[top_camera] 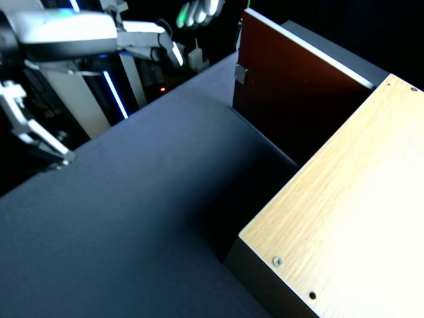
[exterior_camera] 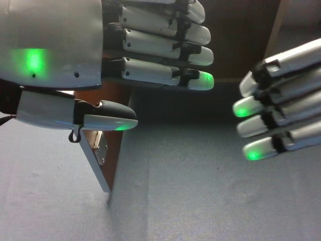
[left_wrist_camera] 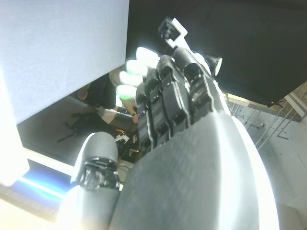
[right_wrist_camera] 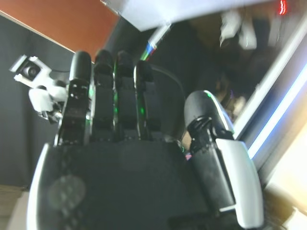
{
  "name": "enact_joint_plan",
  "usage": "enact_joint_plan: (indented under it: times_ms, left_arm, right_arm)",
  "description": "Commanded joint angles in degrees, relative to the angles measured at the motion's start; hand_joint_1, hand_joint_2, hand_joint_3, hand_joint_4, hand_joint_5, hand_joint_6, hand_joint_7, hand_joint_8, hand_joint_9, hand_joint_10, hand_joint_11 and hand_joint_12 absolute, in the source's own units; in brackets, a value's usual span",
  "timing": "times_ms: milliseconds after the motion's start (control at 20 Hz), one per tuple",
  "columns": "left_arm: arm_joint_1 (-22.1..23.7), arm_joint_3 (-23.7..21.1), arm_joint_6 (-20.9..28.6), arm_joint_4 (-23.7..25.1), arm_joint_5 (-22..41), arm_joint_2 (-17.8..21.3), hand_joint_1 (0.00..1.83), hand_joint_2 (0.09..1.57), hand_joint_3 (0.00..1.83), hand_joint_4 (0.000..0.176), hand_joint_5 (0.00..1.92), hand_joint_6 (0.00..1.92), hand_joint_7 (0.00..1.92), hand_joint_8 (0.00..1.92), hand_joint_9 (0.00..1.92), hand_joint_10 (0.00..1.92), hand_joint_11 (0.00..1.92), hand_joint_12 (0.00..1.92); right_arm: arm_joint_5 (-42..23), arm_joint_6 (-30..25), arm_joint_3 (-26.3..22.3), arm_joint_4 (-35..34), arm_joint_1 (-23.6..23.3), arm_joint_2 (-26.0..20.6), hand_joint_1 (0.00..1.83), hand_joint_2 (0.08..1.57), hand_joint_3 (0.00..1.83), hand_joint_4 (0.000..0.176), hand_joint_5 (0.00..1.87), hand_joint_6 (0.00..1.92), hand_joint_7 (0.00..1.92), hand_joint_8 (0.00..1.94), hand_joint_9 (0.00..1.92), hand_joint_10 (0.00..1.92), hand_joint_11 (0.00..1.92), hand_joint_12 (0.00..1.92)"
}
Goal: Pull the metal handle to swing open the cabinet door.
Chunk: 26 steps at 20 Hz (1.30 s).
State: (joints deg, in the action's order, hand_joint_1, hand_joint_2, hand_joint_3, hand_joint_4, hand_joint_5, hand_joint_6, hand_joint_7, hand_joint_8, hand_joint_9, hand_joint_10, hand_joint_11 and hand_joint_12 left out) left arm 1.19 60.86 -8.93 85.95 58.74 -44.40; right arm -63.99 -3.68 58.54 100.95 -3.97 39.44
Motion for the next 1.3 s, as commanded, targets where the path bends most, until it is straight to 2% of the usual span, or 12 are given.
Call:
enact_joint_plan:
  times_ms: [0, 900, 1050, 1200, 1250]
  left_arm:
    - [0.4, 0.0, -0.5, -5.6, 1.5, 0.3, 0.0, 1.57, 0.08, 0.0, 0.31, 0.0, 0.32, 0.0, 0.31, 0.0, 0.0, 0.71]
    - [0.5, 0.0, -0.5, -5.6, 1.5, 0.3, 0.0, 1.57, 0.04, 0.0, 0.3, 0.0, 0.32, 0.0, 0.3, 0.0, 0.0, 0.7]
    - [0.5, 0.0, -0.5, -5.6, 1.5, 0.3, 0.0, 1.57, 0.04, 0.0, 0.3, 0.0, 0.34, 0.0, 0.34, 0.01, 0.01, 0.75]
    - [0.5, 0.0, -0.5, -5.6, 1.5, 0.3, 0.17, 1.56, 0.01, 0.0, 0.33, 0.0, 0.39, 0.0, 0.41, 0.01, 0.07, 0.82]
    - [0.5, 0.0, -0.5, -5.6, 1.5, 0.3, 0.36, 1.52, 0.0, 0.0, 0.38, 0.01, 0.5, 0.03, 0.5, 0.03, 0.17, 0.88]
  right_arm:
    - [-0.4, -0.4, 0.1, -6.1, -1.0, -0.5, 0.0, 1.57, 0.01, 0.0, 0.37, 0.0, 0.39, 0.0, 0.36, 0.0, 0.0, 0.96]
    - [-0.4, -0.4, 0.0, -6.5, -1.0, -0.4, 0.0, 1.57, 0.01, 0.0, 0.37, 0.0, 0.39, 0.0, 0.36, 0.0, 0.0, 0.96]
    - [-0.4, -0.4, 0.0, -6.5, -1.0, -0.4, 0.0, 1.57, 0.0, 0.0, 0.37, 0.0, 0.38, 0.0, 0.36, 0.0, 0.0, 0.98]
    - [-0.4, -0.4, 0.0, -6.5, -1.0, -0.4, 0.0, 1.56, 0.0, 0.0, 0.36, 0.0, 0.39, 0.0, 0.39, 0.0, 0.0, 1.11]
    - [-0.4, -0.4, 0.0, -6.5, -1.0, -0.4, 0.0, 1.57, 0.0, 0.0, 0.4, 0.01, 0.45, 0.01, 0.45, 0.01, 0.1, 1.13]
